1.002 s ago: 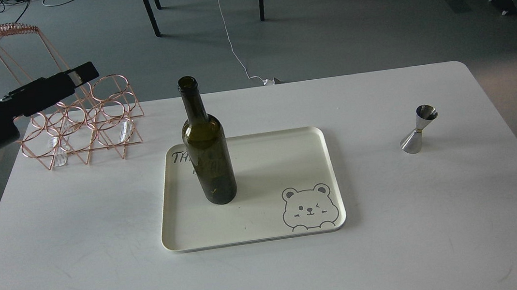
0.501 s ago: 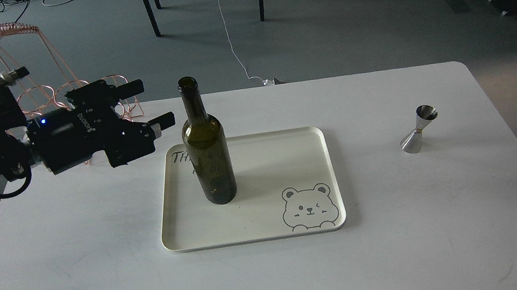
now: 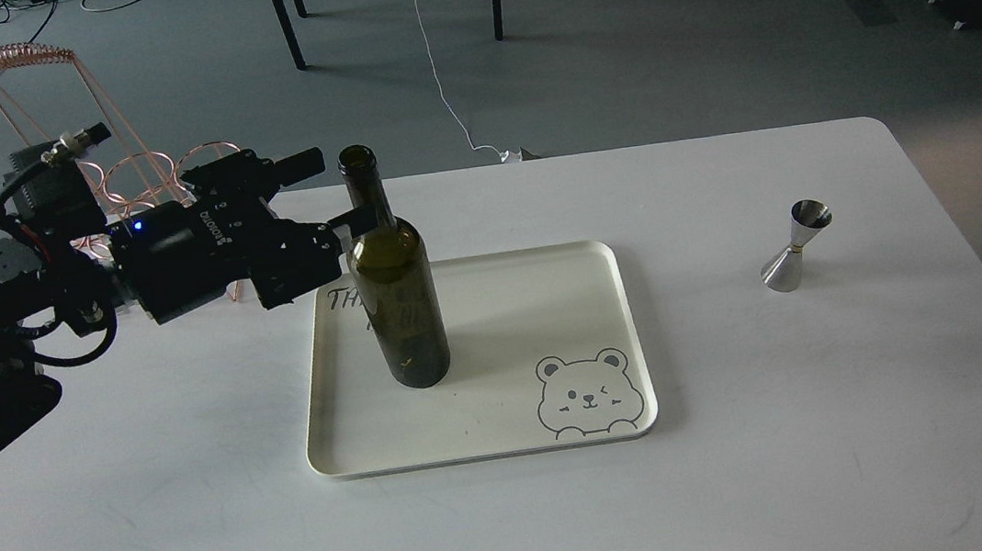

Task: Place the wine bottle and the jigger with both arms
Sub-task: 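Reach the left gripper to the wine bottle neck and grasp it, then lift the wine bottle off the tray toward the copper rack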

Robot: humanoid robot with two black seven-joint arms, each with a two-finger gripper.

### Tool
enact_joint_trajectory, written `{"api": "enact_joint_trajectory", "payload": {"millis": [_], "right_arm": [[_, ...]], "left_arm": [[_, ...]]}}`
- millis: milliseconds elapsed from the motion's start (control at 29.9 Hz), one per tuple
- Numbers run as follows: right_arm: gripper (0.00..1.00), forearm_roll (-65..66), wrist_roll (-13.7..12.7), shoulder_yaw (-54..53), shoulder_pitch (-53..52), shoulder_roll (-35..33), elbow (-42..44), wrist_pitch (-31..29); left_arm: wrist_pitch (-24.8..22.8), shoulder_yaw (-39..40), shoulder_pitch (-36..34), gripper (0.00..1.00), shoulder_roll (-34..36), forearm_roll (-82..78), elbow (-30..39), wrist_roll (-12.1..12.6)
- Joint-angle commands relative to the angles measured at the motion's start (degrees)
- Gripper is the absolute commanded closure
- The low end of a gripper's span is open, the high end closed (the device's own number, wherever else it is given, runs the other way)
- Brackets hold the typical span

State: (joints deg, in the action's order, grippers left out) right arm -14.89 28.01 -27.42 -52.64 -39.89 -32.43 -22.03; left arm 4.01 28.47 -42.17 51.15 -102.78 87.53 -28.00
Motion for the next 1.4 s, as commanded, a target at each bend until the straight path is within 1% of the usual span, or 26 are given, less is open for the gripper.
{"api": "enact_joint_trajectory", "payload": {"millis": [0, 134, 334, 534, 601, 668, 735, 802, 969, 1102, 1269, 1369], "right_arm": [[0.18, -0.14, -0.01, -0.27, 0.00, 0.07, 0.00, -0.04], [0.18, -0.14, -0.01, -0.53, 0.00, 0.07, 0.00, -0.04], [0.18, -0.14, -0.01, -0.53, -0.09, 0.07, 0.08, -0.04], [0.18, -0.14, -0.01, -0.53, 0.00, 0.07, 0.44, -0.04], [0.18, -0.14, -0.01, -0.53, 0.00, 0.07, 0.44, -0.04], [0.18, -0.14, -0.01, -0.62, 0.00, 0.07, 0.44, 0.05], [0.18, -0.14, -0.01, -0.53, 0.00, 0.07, 0.44, 0.05], [0.15, -0.14, -0.01, -0.62, 0.00, 0.07, 0.52, 0.14], [0.15, -0.14, -0.01, -0.53, 0.00, 0.07, 0.96, 0.23], [0.15, -0.14, -0.01, -0.53, 0.00, 0.07, 2.11, 0.14], [0.15, -0.14, -0.01, -0.53, -0.09, 0.07, 2.11, 0.14], [0.15, -0.14, -0.01, -0.53, -0.18, 0.07, 2.11, 0.14]], "left_arm": [[-0.06, 0.01, -0.02, 0.19, -0.79, 0.04, -0.17, 0.00], [-0.06, 0.01, -0.02, 0.25, -1.75, 0.04, -1.40, 0.00], [-0.06, 0.01, -0.11, 0.43, -2.81, -0.05, -2.72, 0.00], [-0.15, -0.08, -0.46, 0.46, -3.86, -0.05, -4.21, 0.00], [-0.15, -0.08, -0.55, 0.51, -3.86, -0.14, -4.21, 0.00], [-0.15, -0.08, -0.64, 0.60, -3.78, -0.14, -4.21, 0.00], [-0.15, -0.08, -0.64, 0.63, -3.78, -0.14, -4.21, 0.00], [-0.06, -0.08, -0.64, 0.65, -3.78, -0.14, -4.21, 0.00], [-0.06, 0.01, -1.07, 0.71, -3.86, -1.62, -4.13, 0.00], [0.03, 0.18, -1.95, 0.80, -3.69, -3.48, -3.51, 0.00], [-0.06, 0.97, -4.94, 0.81, -2.64, -2.95, -2.19, 0.00], [-0.32, 1.06, -7.39, 0.81, -0.88, 0.64, -1.67, 0.00]]}}
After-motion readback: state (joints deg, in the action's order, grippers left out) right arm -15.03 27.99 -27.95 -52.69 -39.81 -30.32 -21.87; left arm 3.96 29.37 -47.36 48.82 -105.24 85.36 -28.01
